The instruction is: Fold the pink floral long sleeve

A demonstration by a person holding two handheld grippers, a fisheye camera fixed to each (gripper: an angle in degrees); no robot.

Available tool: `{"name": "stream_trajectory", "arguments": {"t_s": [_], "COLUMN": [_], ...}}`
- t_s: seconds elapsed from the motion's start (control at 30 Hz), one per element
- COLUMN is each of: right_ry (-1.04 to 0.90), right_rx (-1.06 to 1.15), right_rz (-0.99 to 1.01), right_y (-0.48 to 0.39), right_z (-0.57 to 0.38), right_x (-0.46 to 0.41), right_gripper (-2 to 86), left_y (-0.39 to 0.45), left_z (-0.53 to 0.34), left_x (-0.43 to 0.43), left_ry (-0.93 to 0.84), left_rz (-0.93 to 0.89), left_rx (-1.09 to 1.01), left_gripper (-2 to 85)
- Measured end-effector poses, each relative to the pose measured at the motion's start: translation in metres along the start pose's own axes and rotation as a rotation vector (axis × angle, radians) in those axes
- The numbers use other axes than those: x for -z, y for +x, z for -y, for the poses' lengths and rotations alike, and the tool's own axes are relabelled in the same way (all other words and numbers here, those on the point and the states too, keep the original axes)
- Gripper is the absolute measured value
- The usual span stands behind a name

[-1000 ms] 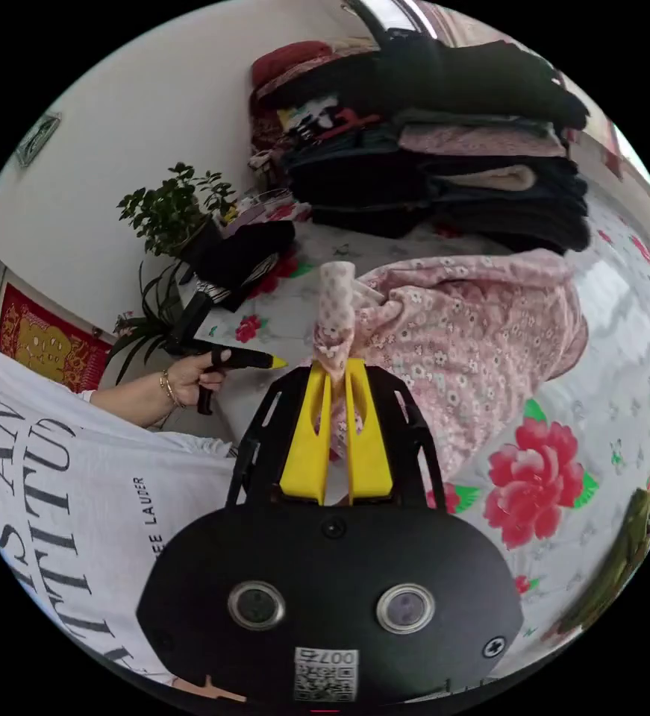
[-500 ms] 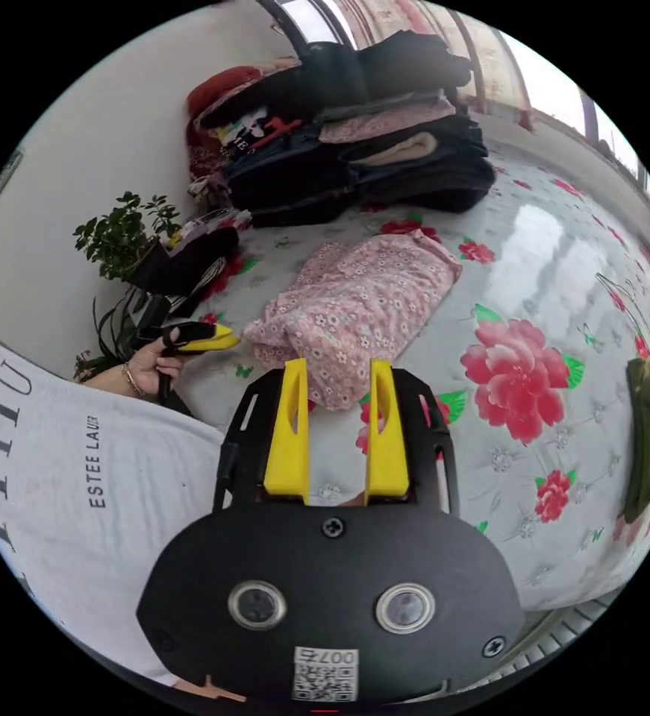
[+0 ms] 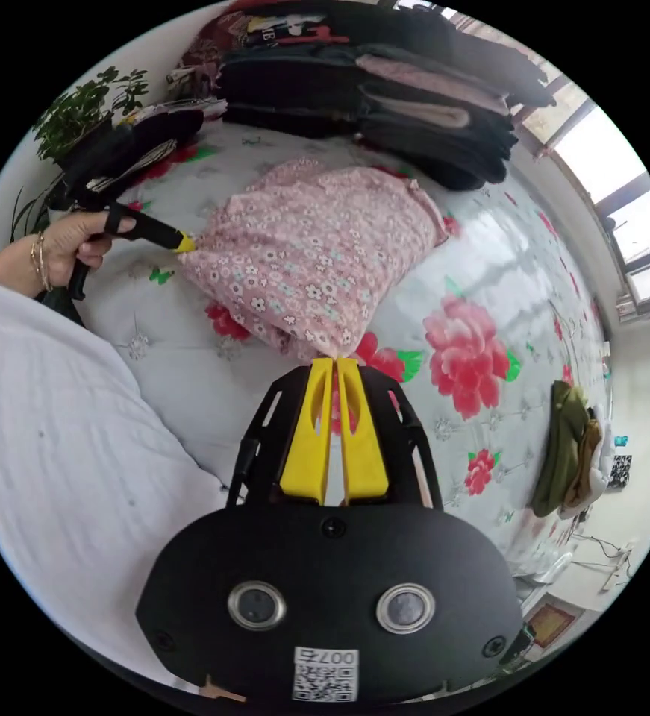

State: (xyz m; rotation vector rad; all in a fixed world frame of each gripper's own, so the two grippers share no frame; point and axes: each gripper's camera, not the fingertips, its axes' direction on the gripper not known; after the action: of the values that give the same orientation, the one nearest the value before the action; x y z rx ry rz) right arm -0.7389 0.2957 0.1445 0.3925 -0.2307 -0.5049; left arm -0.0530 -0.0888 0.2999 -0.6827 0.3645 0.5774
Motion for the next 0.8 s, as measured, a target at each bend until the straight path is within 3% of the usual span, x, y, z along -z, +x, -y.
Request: {"name": "stream_trajectory", "arguments": {"t_s": [0.2,0.33,0.43,0.53,0.63,0.7,0.8], "right_ry": [0.010,0.205,0.310,0.259,0.115,0.133,0.081], "right_rx": [-0.145,-0.327,-0.550,-0.649,-0.709,-0.719,-0.658], "right_rz": [0.264,0.533,0.752,0.918,1.013,1.052,1.153], "right_y": [0.046,0.114,0.160,0.180,0.185,0.194,0.216], "right_z": [-0.010,-0.046,-0.064,-0.051,-0.031,-0.026,-0.022], "right_x": [0.014,0.049,0.034,-0.009,-0.055,-0.061,-0.061], "right_gripper": [3.7,8.9,12.6,14.5,14.3,12.8,10.0], "left_y": [-0.021,-0.040,-0.047,-0.036,-0.030,-0.038,-0.035], "left_z": [-0.009,-0.029,-0.032,-0.018,-0.001,0.005,0.006], "left_x": [-0.001,0.011,0.007,-0.011,-0.032,-0.045,-0.050], "left_ry": [0.007,0.068,0.061,0.016,-0.006,-0.009,0.035], "left_rz": [-0.129,-0.198,-0.282,-0.357,-0.352,-0.325,-0.423], "left_rx": [0.074,0.120,0.107,0.052,0.060,0.132,0.187], "left_gripper": [7.9,11.2,14.8,17.4,14.1,8.4,4.9]}}
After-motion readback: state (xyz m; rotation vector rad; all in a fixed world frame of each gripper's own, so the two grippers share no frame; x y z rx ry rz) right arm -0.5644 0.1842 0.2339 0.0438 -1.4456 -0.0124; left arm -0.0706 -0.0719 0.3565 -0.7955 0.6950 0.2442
